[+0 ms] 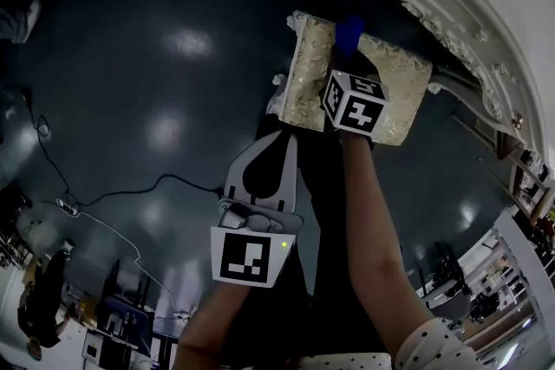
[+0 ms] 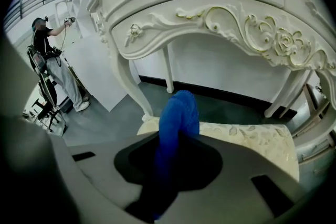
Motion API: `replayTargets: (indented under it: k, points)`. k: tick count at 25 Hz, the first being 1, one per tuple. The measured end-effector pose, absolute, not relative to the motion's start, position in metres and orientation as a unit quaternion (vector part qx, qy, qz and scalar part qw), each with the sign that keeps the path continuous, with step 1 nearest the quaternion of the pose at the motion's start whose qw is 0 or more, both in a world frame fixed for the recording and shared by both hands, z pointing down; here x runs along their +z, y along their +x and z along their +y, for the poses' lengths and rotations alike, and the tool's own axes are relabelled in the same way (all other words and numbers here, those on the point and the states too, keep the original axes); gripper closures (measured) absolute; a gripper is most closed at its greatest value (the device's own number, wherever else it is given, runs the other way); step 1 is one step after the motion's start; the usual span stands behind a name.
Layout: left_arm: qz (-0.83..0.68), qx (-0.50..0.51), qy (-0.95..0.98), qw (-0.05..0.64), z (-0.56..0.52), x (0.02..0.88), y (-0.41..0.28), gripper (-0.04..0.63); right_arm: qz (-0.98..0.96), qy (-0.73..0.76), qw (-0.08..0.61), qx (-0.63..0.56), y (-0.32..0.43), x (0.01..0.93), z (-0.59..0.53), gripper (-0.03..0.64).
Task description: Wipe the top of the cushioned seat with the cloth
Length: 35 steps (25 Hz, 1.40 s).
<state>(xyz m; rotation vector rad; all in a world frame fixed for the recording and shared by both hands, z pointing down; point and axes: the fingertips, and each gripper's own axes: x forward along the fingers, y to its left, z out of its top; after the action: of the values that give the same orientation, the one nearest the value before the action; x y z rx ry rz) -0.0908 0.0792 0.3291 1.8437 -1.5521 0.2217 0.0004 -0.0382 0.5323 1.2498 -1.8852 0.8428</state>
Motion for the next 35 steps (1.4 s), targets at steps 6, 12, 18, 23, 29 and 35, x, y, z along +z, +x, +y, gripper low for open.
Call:
replayTargets:
  k: [6, 12, 18, 23, 29, 35]
  points:
    - [-0.604, 0.081, 0.710, 0.354, 0.083, 0.329, -0.096, 0.600, -0.738, 0.473, 0.354, 0.327, -0.020, 0.532, -0.038, 0.531]
    - [-0.597, 0.076, 0.713, 0.360, 0.087, 0.329, -0.099, 0.600, -0.739, 0.471, 0.345, 0.335, -0.033, 0.532, -0.037, 0.530]
    - [-0.597, 0.074, 0.712, 0.363, 0.089, 0.328, -0.103, 0.600, -0.747, 0.461, 0.347, 0.330, -0.047, 0.531, -0.036, 0.531]
    - [-0.598, 0.076, 0.711, 0.361, 0.089, 0.330, -0.107, 0.600, -0.761, 0.439, 0.350, 0.326, -0.069, 0.535, -0.034, 0.531]
    - [-0.599, 0.080, 0.710, 0.362, 0.090, 0.331, -0.110, 0.600, -0.768, 0.421, 0.355, 0.327, -0.083, 0.539, -0.031, 0.531]
    - [-0.599, 0.080, 0.710, 0.362, 0.089, 0.331, -0.106, 0.600, -0.771, 0.416, 0.361, 0.320, -0.087, 0.541, -0.031, 0.531]
